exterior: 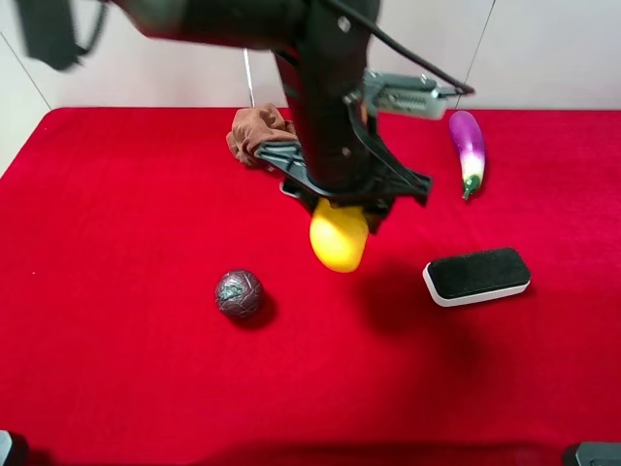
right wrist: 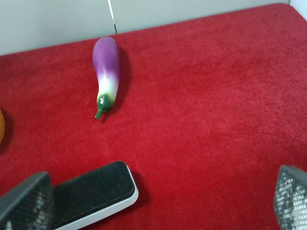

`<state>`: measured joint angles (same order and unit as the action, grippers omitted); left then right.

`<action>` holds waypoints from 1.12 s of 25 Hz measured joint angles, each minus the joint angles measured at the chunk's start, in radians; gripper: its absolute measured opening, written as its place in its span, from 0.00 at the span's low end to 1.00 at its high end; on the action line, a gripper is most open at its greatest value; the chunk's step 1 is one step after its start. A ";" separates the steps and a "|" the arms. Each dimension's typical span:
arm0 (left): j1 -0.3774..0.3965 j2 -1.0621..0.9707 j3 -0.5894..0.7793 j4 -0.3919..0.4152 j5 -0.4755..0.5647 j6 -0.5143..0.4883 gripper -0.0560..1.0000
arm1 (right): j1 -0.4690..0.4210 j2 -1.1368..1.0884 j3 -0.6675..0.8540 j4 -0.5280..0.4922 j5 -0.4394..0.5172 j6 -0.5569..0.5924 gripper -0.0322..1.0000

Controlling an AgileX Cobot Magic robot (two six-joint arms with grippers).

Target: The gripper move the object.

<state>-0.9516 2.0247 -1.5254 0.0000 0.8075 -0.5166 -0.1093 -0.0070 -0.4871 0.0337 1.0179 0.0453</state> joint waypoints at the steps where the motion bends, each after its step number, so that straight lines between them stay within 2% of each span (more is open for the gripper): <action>1: -0.009 0.014 -0.010 0.000 0.000 0.000 0.63 | 0.000 0.000 0.000 0.000 0.000 0.000 0.70; 11: -0.064 0.149 -0.096 0.000 -0.003 -0.002 0.63 | 0.000 0.000 0.000 0.000 0.000 0.000 0.70; 28: -0.070 0.241 -0.102 -0.013 -0.005 -0.004 0.63 | 0.000 0.000 0.000 0.000 0.000 0.000 0.70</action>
<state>-1.0215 2.2655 -1.6277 -0.0126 0.8025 -0.5209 -0.1093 -0.0070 -0.4871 0.0337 1.0179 0.0453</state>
